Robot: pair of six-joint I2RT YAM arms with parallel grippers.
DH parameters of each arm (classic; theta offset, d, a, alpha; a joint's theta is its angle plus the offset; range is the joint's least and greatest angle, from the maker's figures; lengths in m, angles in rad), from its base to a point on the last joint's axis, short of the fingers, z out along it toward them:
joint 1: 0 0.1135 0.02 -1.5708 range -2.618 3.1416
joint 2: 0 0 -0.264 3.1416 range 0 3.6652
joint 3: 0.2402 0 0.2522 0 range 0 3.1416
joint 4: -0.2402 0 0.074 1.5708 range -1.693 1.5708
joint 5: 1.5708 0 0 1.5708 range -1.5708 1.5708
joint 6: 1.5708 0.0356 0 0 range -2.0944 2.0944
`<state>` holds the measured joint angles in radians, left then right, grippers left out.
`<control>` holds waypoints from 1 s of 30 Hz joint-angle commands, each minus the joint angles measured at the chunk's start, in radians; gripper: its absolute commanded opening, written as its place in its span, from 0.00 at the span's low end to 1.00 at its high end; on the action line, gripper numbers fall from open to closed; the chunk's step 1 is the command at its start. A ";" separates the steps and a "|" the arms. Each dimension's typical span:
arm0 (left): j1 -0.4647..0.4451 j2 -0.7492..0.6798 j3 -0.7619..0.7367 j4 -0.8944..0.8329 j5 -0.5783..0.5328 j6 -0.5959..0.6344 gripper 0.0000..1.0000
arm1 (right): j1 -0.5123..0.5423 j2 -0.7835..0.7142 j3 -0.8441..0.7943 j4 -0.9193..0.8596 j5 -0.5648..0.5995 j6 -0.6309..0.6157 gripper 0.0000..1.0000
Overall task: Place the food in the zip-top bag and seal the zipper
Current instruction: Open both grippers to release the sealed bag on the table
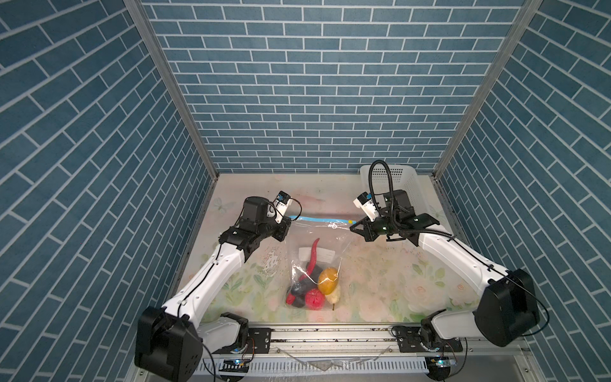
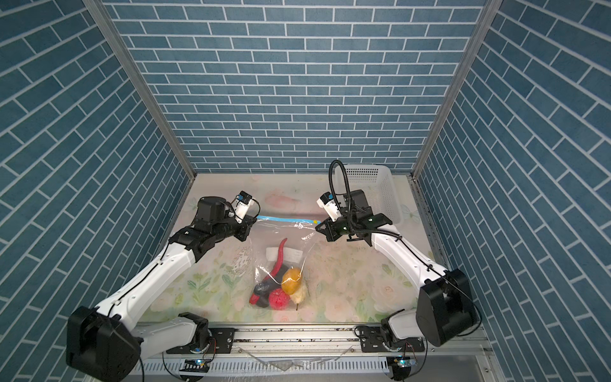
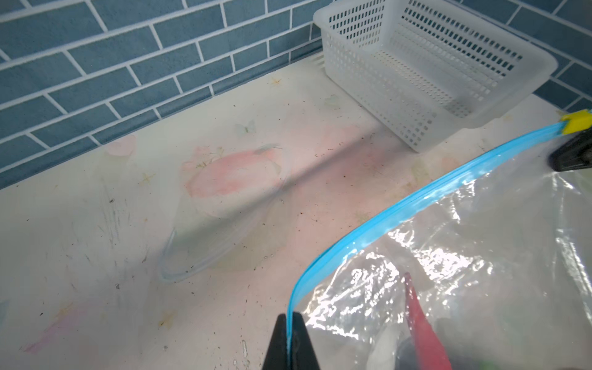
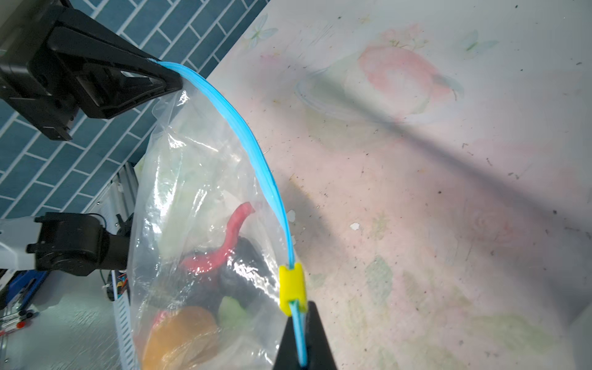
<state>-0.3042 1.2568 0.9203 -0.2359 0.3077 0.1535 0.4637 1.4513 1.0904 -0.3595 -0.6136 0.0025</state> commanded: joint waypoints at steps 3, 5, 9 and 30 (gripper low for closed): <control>0.075 0.190 0.065 0.152 -0.007 0.000 0.00 | -0.035 0.165 0.160 0.051 -0.011 -0.162 0.00; 0.092 0.260 0.096 0.174 -0.002 -0.008 0.00 | -0.047 0.225 0.205 0.051 -0.004 -0.186 0.00; 0.105 0.379 0.136 0.219 -0.016 -0.017 0.00 | -0.059 0.346 0.294 0.039 -0.002 -0.229 0.00; 0.161 0.674 0.446 0.039 0.004 0.006 0.00 | -0.078 0.642 0.577 -0.047 0.032 -0.312 0.00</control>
<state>-0.1688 1.9087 1.3346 -0.1379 0.3290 0.1505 0.4000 2.0670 1.6199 -0.3660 -0.6052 -0.2634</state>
